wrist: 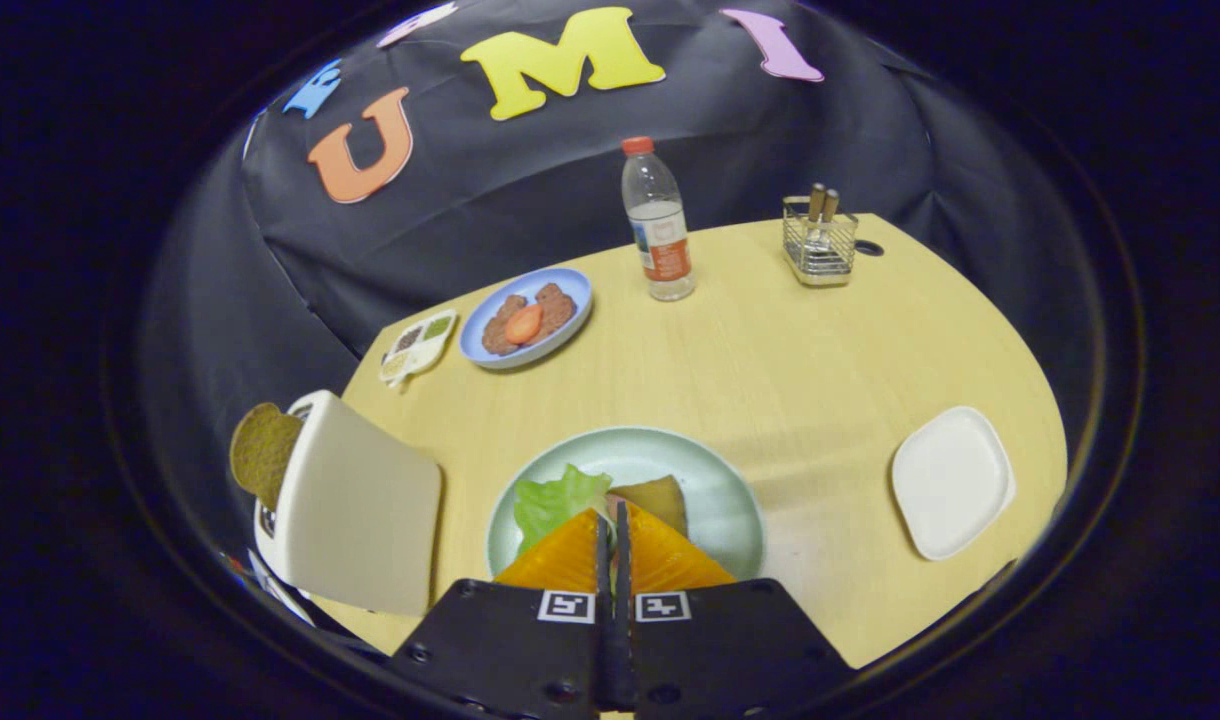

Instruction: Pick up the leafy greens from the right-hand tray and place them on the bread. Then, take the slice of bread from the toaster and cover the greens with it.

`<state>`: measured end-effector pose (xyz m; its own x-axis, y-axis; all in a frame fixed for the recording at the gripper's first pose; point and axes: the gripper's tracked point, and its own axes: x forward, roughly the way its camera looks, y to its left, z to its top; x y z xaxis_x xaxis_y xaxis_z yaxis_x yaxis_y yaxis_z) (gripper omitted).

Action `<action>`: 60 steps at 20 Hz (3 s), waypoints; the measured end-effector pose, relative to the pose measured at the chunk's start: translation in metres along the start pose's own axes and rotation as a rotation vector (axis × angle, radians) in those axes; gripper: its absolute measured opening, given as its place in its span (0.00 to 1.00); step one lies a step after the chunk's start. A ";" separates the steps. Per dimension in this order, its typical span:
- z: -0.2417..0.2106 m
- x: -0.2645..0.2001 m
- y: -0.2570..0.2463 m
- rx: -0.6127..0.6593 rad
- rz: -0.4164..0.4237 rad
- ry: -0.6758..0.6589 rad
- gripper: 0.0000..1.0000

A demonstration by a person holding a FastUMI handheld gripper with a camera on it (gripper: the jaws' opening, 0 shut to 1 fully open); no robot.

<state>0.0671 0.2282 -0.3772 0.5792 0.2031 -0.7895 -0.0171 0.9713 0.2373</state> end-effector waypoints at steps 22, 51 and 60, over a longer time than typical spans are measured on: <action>0.075 -0.143 0.085 -0.240 -0.065 -0.419 0.96; 0.028 -0.091 0.280 -0.184 0.059 -0.239 0.09; 0.097 -0.164 0.190 -0.123 0.064 -0.370 0.08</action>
<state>0.0478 0.3679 -0.1478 0.8278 0.2276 -0.5128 -0.1476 0.9702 0.1924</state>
